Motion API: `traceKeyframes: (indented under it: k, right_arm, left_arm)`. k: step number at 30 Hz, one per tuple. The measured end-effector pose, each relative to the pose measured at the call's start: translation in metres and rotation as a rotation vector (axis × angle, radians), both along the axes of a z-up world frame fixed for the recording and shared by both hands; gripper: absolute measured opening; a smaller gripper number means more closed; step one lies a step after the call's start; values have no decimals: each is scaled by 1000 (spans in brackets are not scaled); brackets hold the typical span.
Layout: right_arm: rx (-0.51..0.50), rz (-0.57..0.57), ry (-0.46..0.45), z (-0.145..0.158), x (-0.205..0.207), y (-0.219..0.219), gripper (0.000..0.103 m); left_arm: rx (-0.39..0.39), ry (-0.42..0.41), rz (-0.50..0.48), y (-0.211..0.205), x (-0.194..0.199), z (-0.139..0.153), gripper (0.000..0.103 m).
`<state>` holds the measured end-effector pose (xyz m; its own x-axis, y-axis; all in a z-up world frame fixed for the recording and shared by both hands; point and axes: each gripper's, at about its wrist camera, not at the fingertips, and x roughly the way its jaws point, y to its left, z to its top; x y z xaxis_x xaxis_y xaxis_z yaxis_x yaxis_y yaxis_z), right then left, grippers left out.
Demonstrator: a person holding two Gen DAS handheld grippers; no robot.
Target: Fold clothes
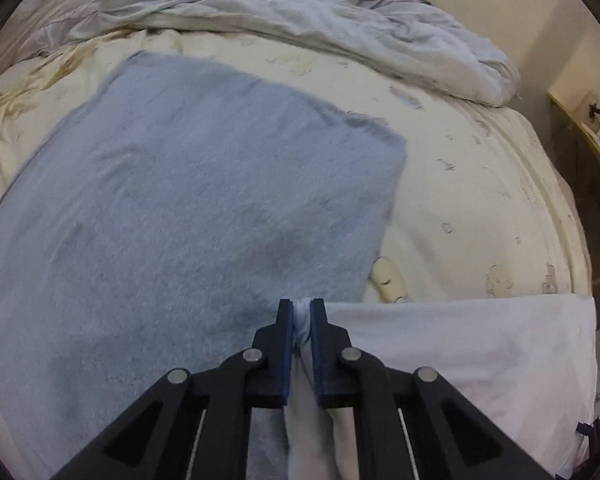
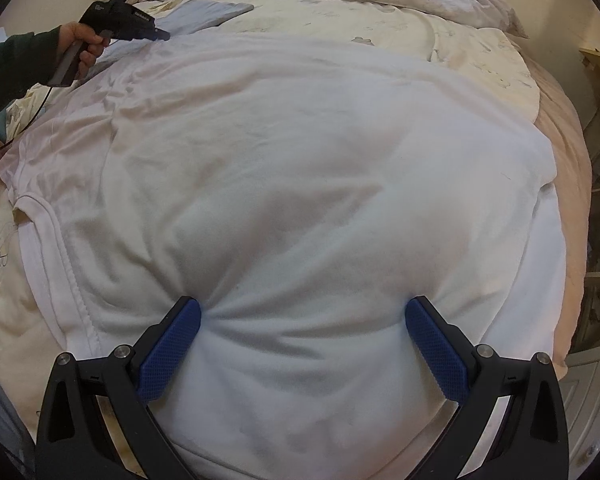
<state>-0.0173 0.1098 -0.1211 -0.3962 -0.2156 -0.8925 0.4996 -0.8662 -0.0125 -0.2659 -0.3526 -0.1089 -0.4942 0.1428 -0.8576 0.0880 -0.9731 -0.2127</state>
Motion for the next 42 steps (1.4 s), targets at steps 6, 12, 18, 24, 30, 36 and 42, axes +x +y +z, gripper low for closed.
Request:
traceKeyframes:
  k: [6, 12, 18, 24, 30, 36, 42]
  right_arm:
    - [21, 17, 22, 3, -1, -4, 103]
    - [-75, -3, 110, 39, 2, 1, 103]
    - [-66, -26, 97, 62, 7, 12, 103]
    - [-170, -111, 81, 60, 3, 22, 103]
    - [-206, -109, 109, 55, 15, 20, 103]
    - [-227, -68, 106, 55, 17, 9, 103]
    - [-217, -67, 94, 50, 15, 3, 103]
  left_arm:
    - [27, 159, -73, -5, 10, 49, 6]
    - [-86, 171, -115, 5, -16, 52, 6]
    - [-182, 76, -136, 5, -22, 24, 12]
    - [-162, 56, -2, -25, 35, 66, 37]
    - [-76, -152, -26, -15, 140, 58, 37]
    - [55, -276, 101, -32, 200, 23, 38]
    - [58, -260, 100, -23, 239, 17, 37]
